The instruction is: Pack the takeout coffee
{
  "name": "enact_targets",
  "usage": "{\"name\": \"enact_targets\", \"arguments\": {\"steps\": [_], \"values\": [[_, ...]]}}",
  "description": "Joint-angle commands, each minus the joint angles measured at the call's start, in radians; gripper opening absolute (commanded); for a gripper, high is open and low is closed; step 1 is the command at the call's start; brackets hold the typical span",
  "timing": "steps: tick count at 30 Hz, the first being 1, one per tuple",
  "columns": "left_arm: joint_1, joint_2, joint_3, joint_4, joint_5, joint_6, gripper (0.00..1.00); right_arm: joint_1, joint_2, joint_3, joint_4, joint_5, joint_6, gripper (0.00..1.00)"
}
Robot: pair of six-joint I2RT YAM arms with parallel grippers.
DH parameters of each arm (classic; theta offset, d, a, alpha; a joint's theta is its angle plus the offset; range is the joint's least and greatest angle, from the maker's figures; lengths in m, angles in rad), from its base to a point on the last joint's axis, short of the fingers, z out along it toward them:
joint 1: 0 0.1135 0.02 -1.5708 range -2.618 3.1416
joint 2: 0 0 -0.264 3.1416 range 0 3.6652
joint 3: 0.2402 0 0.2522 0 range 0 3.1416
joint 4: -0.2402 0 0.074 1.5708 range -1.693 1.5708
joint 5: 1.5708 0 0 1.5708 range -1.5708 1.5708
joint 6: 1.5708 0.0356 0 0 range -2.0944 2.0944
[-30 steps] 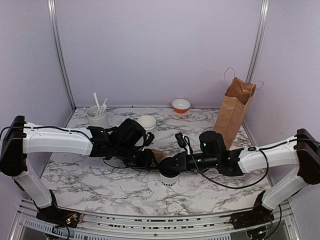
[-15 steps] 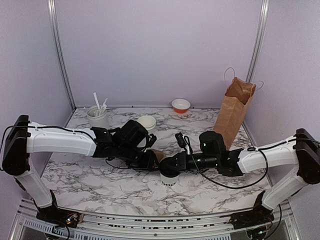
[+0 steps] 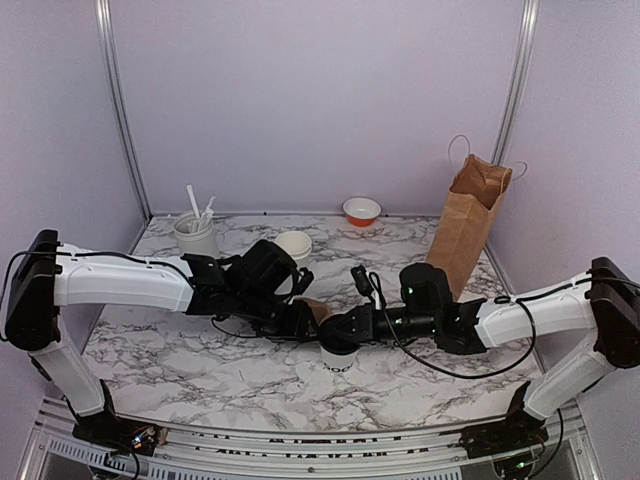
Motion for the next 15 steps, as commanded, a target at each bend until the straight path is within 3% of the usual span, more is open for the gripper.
{"name": "enact_targets", "arguments": {"steps": [1,15], "values": [[-0.013,0.064,-0.02,-0.115,-0.027,0.038,0.31,0.002,0.047,-0.041,-0.093,0.009,0.0,0.07],[-0.049,0.107,-0.112,-0.141,-0.064,0.015,0.31,0.002,0.049,-0.099,-0.037,0.002,0.023,0.07]]}}
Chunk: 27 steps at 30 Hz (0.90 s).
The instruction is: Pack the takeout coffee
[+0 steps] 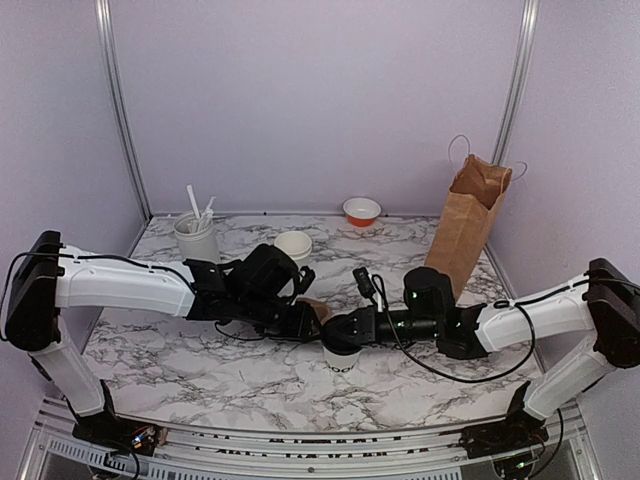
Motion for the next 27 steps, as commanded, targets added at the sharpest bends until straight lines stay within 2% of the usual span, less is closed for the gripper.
{"name": "enact_targets", "arguments": {"steps": [1,8,16,22,26,27], "values": [[-0.032,0.099,-0.085,-0.19,-0.023,0.008,0.31,0.002,0.047,-0.058,-0.122,0.013,0.0,0.07],[-0.029,0.055,0.003,-0.227,-0.067,0.028,0.32,0.0,0.026,-0.008,-0.156,0.014,-0.012,0.07],[-0.004,0.008,0.228,-0.278,-0.126,0.095,0.33,-0.029,-0.028,0.162,-0.293,0.043,-0.057,0.07],[0.014,-0.019,0.283,-0.279,-0.16,0.141,0.35,-0.046,-0.064,0.286,-0.406,0.094,-0.092,0.08],[0.023,-0.034,0.285,-0.275,-0.187,0.167,0.37,-0.063,-0.107,0.347,-0.517,0.164,-0.14,0.16],[0.025,-0.038,0.283,-0.269,-0.188,0.172,0.38,-0.09,-0.12,0.364,-0.552,0.189,-0.157,0.24]]}}
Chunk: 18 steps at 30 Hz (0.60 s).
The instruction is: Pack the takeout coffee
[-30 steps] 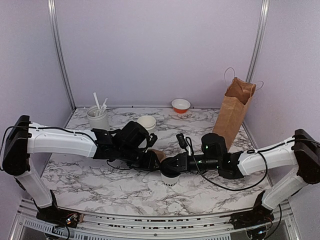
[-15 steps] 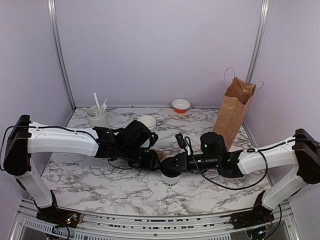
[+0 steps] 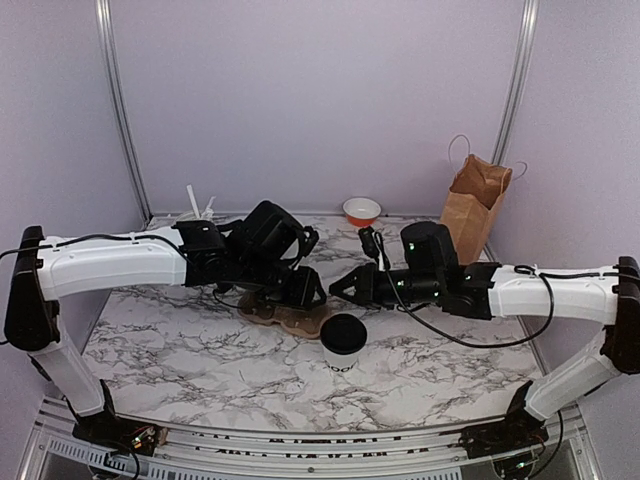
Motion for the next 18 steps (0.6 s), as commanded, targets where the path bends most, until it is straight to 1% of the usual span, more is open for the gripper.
{"name": "enact_targets", "arguments": {"steps": [1,6,8,11,16,18], "values": [[0.011,-0.034,0.012,-0.024,-0.041,0.053,0.39,-0.05,-0.078,0.096,-0.165,0.113,-0.089,0.3],[0.011,-0.054,0.001,0.014,-0.046,0.092,0.47,-0.073,-0.125,0.212,-0.388,0.322,-0.192,0.6],[0.012,-0.064,-0.006,0.028,-0.046,0.103,0.51,-0.074,-0.138,0.271,-0.474,0.421,-0.235,0.69],[0.014,-0.083,-0.012,0.052,-0.047,0.119,0.57,-0.076,-0.154,0.369,-0.586,0.564,-0.285,0.81],[0.025,-0.124,-0.034,0.089,-0.033,0.14,0.8,-0.099,-0.138,0.551,-0.752,0.774,-0.329,0.9],[0.031,-0.14,-0.038,0.094,-0.029,0.155,0.87,-0.133,-0.129,0.615,-0.794,0.809,-0.333,0.91]]}}
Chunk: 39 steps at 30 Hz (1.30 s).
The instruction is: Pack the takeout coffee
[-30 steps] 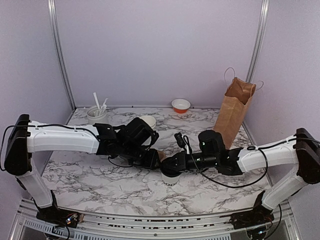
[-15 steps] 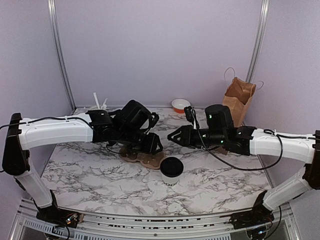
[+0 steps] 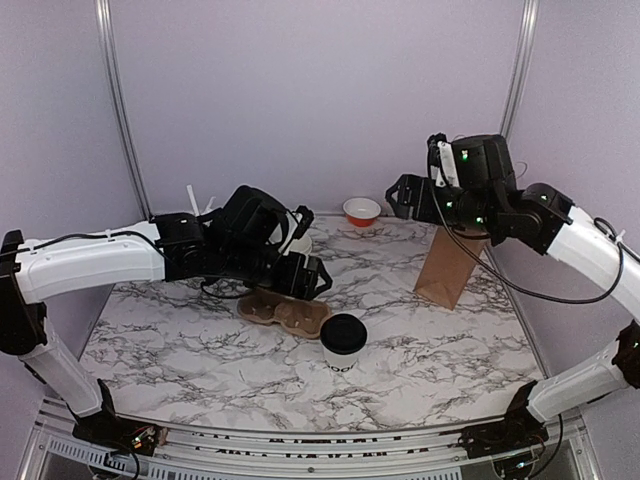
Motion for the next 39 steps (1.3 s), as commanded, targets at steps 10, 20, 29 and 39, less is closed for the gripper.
{"name": "enact_targets", "arguments": {"steps": [10,20,29,39], "values": [[0.052,-0.144,-0.064,0.054,-0.008,0.064,0.99,-0.387,-0.019,0.184,-0.195,0.058,-0.076,0.89],[0.089,-0.198,-0.105,0.055,-0.011,0.067,0.99,-0.686,-0.067,0.094,-0.175,-0.179,-0.073,0.86],[0.098,-0.205,-0.139,0.054,-0.001,0.068,0.99,-0.775,0.03,0.064,-0.068,-0.371,-0.061,0.84],[0.1,-0.257,-0.254,0.052,0.013,0.072,0.99,-0.777,0.064,-0.012,-0.048,-0.338,-0.062,0.72]]}}
